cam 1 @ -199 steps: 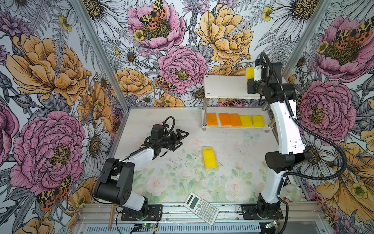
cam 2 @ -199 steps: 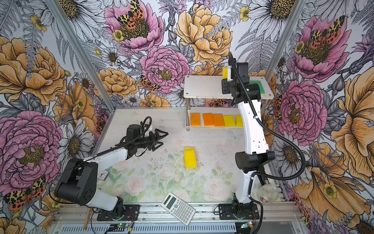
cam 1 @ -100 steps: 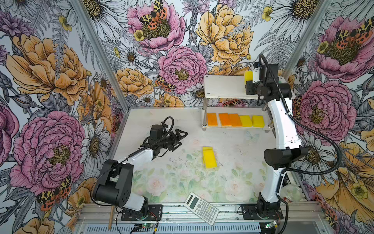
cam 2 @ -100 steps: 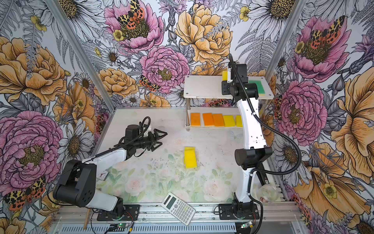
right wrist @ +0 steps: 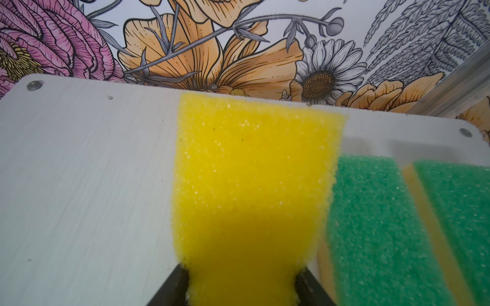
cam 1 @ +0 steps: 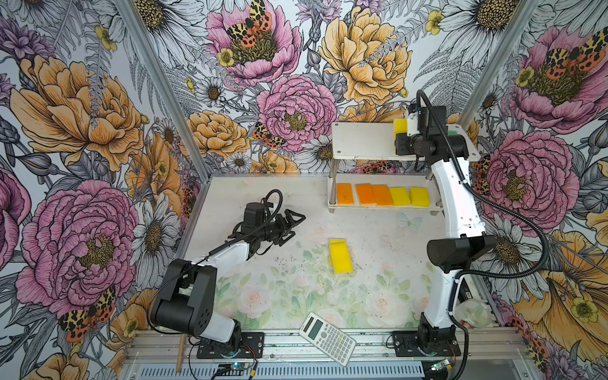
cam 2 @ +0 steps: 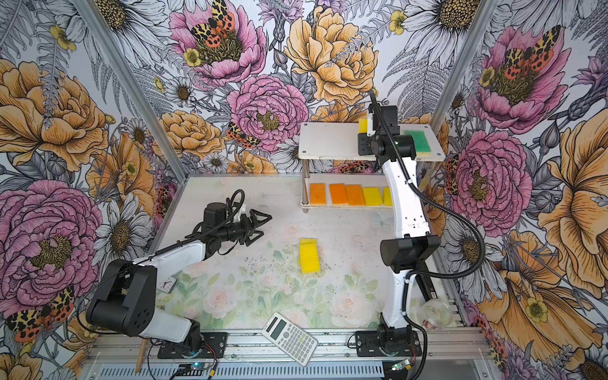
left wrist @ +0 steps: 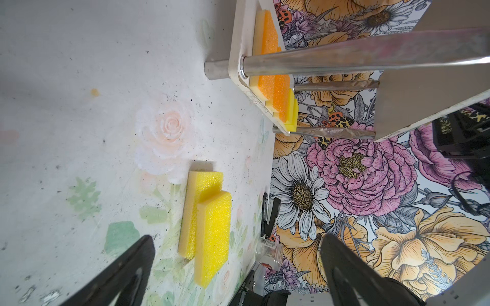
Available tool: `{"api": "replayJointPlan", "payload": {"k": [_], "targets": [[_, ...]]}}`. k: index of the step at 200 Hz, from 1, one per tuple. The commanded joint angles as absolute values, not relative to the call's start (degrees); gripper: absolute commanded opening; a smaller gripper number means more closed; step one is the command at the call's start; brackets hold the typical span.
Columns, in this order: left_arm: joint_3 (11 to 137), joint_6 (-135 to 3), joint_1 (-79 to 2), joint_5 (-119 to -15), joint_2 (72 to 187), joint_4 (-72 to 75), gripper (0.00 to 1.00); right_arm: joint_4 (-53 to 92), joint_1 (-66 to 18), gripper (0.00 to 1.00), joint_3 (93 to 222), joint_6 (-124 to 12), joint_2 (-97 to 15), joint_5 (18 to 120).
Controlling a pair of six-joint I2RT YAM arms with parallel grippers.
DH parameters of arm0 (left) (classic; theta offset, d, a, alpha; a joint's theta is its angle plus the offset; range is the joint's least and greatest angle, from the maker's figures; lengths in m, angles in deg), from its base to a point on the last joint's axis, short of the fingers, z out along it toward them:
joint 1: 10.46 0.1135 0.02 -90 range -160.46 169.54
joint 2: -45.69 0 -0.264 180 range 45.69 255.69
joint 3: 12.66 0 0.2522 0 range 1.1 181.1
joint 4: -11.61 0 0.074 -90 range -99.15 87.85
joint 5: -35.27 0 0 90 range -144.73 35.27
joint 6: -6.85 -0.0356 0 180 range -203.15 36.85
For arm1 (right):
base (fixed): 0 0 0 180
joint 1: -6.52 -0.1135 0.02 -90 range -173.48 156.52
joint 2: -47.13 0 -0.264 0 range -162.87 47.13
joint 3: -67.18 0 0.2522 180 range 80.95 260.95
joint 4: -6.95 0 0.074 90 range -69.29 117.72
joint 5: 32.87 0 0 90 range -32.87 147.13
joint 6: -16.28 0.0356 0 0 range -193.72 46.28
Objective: Arrange cleaning sponges on a shelf
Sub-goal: Place the cleaning sponge at the shelf.
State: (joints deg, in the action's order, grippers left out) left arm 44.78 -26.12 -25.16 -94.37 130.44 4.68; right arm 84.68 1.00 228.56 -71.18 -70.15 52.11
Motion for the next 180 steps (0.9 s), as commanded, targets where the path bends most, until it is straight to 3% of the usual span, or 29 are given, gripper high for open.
{"api": "replayJointPlan", "payload": {"k": [1, 114, 180], "targets": [[44.2, -27.4, -24.4, -93.5, 130.2, 4.6, 0.99, 83.8, 1.6, 0.56, 229.7, -70.3, -71.8, 52.7], [44.5, -27.5, -24.2, -93.5, 131.0, 4.6, 0.99, 83.6, 1.8, 0.69, 229.7, -69.4, -72.3, 51.4], [44.6, -27.6, -24.3, -93.5, 131.2, 4.6, 0.99, 83.3, 1.9, 0.72, 229.7, -68.9, -72.4, 50.7]]}}
